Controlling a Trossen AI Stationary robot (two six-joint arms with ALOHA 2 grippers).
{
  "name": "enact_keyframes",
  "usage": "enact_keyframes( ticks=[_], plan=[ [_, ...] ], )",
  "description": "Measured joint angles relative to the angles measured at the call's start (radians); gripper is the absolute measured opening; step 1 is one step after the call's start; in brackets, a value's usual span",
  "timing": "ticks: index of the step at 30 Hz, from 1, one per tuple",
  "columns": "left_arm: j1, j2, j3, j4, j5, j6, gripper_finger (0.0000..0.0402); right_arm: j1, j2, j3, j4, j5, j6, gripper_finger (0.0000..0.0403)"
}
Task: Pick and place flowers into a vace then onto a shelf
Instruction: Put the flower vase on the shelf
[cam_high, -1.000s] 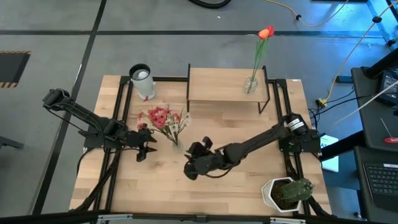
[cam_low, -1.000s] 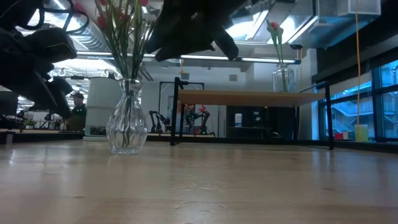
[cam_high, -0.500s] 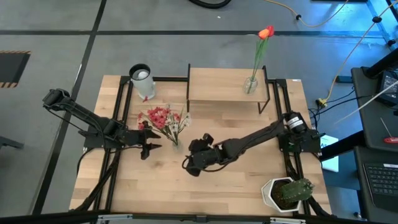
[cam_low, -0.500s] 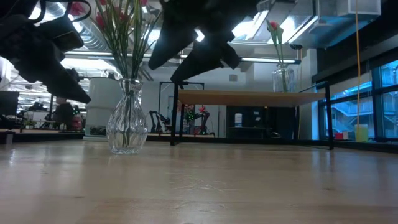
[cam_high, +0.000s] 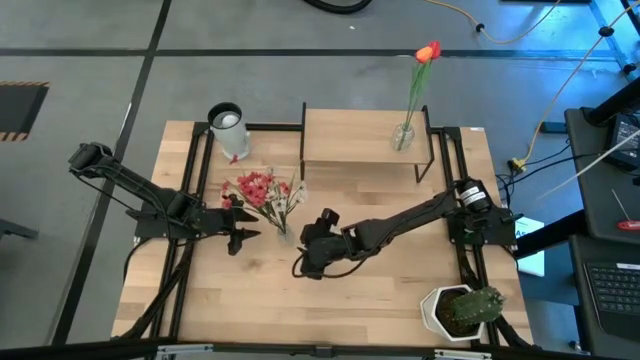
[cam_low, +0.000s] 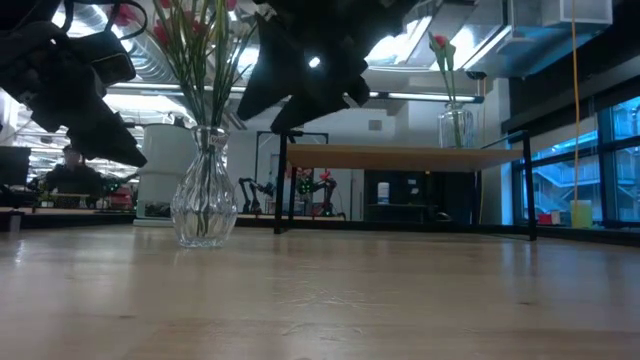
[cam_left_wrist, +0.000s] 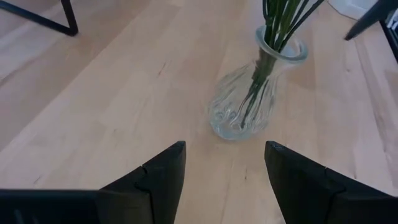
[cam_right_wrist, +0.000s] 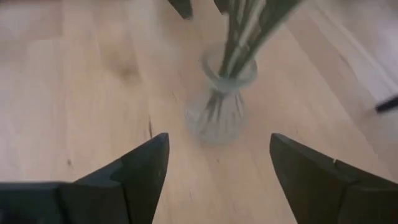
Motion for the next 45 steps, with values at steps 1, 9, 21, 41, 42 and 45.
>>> enact_keyframes(
  ticks=[1,9,21,41,42,45],
  plan=[
    [0.0,0.0,0.0,0.0,0.0,-0.002,0.0212,-0.001,0.0,0.0,0.011,0.0,-0.011,0.0279],
    [0.0,0.0,0.0,0.0,0.0,-0.003,0.0212,-0.044,0.0,0.0,0.057,-0.013,-0.036,0.0278],
    [0.0,0.0,0.0,-0.001,0.0,-0.001,0.0212,-0.073,0.043,0.0,0.183,-0.068,-0.095,0.0278],
    [0.0,0.0,0.0,-0.005,0.001,0.0,0.0212,-0.084,0.096,0.001,0.279,-0.073,-0.114,0.0278],
    [0.0,0.0,0.0,-0.005,0.0,-0.001,0.0212,-0.085,0.099,0.001,0.283,-0.074,-0.115,0.0278],
    [0.0,0.0,0.0,-0.009,0.001,0.0,0.0212,-0.086,0.111,0.0,0.334,-0.08,-0.12,0.0278]
  ],
)
